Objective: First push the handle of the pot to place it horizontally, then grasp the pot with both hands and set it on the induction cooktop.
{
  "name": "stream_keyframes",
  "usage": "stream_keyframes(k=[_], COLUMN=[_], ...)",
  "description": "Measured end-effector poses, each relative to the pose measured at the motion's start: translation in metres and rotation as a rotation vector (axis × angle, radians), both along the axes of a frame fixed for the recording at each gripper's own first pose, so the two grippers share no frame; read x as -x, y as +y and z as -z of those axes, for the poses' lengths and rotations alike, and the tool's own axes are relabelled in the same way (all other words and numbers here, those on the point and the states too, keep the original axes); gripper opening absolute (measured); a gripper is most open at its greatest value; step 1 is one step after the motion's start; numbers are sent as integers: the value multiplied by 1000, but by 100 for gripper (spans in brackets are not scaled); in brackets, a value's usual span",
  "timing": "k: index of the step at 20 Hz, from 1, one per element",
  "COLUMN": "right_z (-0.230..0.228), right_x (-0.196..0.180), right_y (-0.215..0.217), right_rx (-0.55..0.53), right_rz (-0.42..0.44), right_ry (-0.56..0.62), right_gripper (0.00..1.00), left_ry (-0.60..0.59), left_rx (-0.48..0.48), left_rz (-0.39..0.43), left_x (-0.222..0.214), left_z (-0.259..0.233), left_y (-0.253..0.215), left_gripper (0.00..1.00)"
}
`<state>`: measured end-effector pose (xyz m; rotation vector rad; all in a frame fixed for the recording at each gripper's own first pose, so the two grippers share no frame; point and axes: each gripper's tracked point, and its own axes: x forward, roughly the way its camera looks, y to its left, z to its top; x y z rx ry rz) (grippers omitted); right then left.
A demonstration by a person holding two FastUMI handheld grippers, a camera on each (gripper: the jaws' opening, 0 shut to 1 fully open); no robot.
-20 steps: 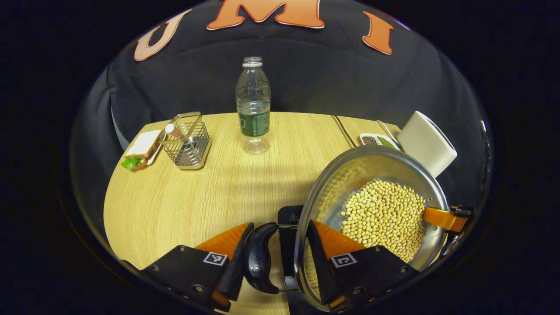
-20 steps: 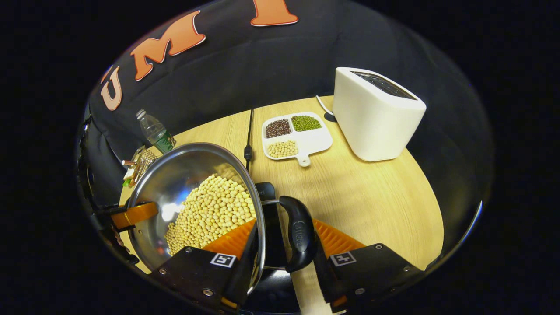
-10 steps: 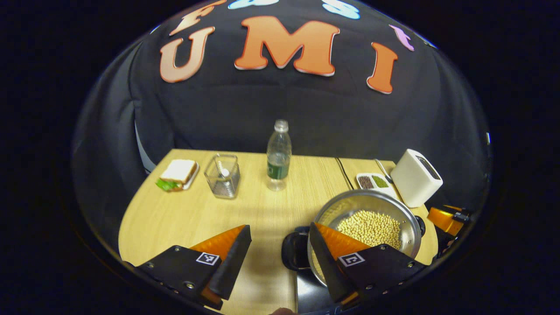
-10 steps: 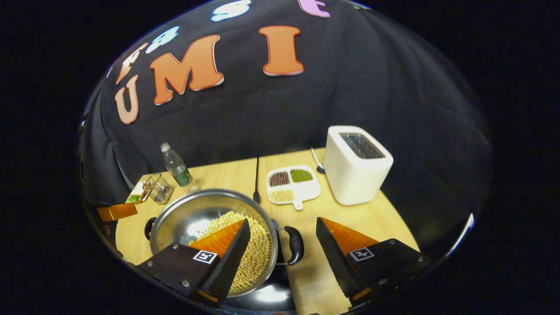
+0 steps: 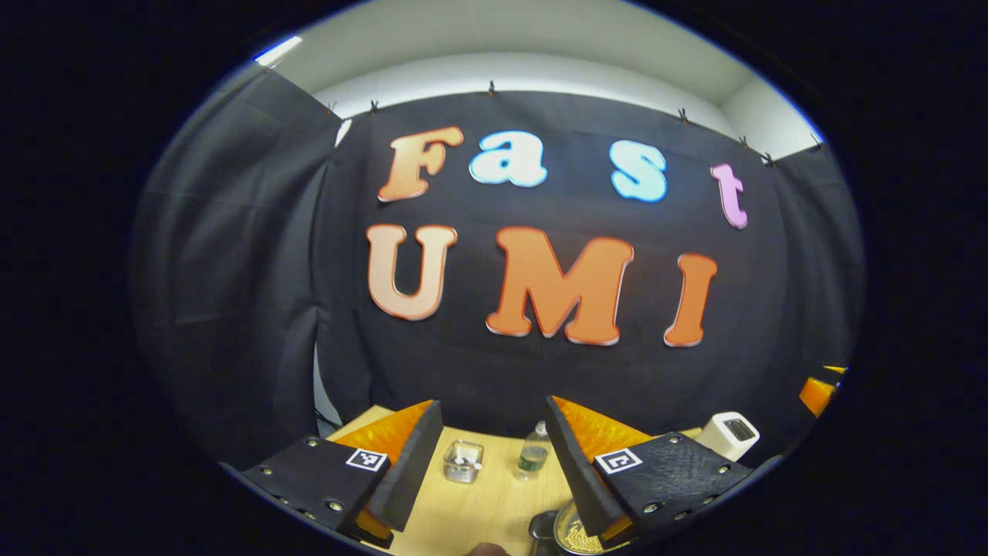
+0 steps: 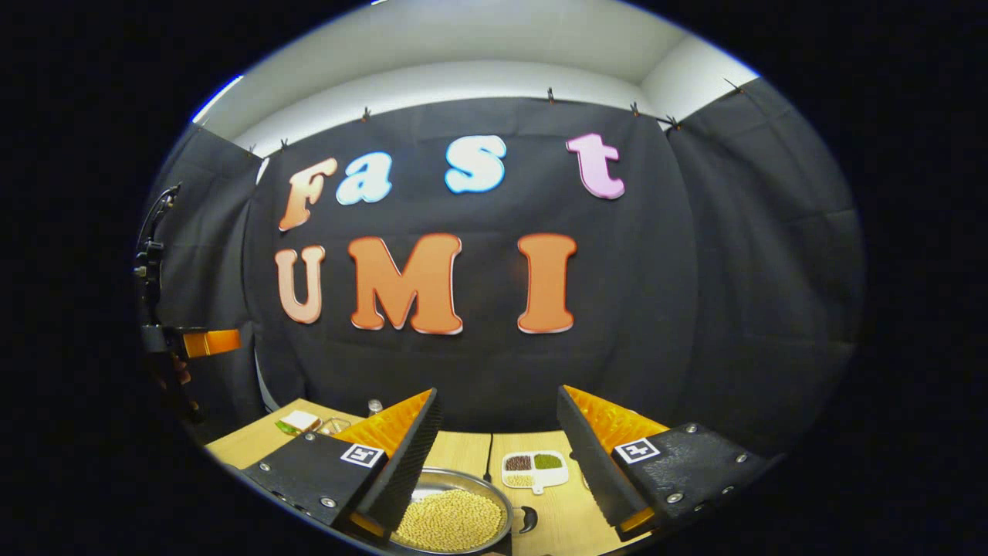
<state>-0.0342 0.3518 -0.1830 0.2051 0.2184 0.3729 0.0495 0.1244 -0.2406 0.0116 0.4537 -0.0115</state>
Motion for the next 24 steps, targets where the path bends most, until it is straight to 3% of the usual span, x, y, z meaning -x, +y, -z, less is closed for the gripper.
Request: stream_keyframes(k=[5, 7, 8, 9, 11, 15, 17, 24], right_z=[-49, -64, -68, -74, -85, -105, -101, -106], right_x=[26, 40, 44, 46, 46, 39, 43, 53], right_y=[-2, 0, -2, -6, -8, -18, -18, 1], right_rx=[2, 0, -1, -5, -17, 6, 21, 12], right_rz=[-18, -41, -41, -30, -7, 76, 84, 96], right_ry=[-117, -150, -156, -157, -169, -187, -161, -102], right_gripper=[93, 93, 98, 93, 94, 91, 97, 95], left_ry=[-223, -244, -262, -287, -336, -348, -326, -222], left_rx=[-47, -10, 12, 29, 60, 14, 11, 4], left_rz=[-75, -91, -105, -116, -122, -45, -3, 38], left_x=[3, 5, 4, 2, 4, 0, 1, 15], left_z=[-109, -128, -140, -152, -173, -172, -162, -116], left_y=[35, 38, 43, 48, 59, 60, 56, 86], left_gripper=[79, 84, 85, 85, 85, 85, 85, 85])
